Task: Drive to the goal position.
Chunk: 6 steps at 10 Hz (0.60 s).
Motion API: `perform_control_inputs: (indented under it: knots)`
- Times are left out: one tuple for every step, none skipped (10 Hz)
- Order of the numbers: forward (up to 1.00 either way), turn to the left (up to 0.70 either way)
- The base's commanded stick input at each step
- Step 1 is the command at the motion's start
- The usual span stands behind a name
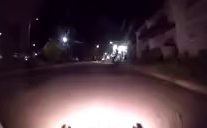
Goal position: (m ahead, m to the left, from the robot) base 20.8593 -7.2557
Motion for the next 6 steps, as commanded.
perform_control_inputs:
  knots:
    - [0.60,-0.15]
    - [0.60,-0.15]
    - [0.60,-0.15]
    - [0.60,-0.15]
    - [0.60,-0.15]
    - [0.60,-0.15]
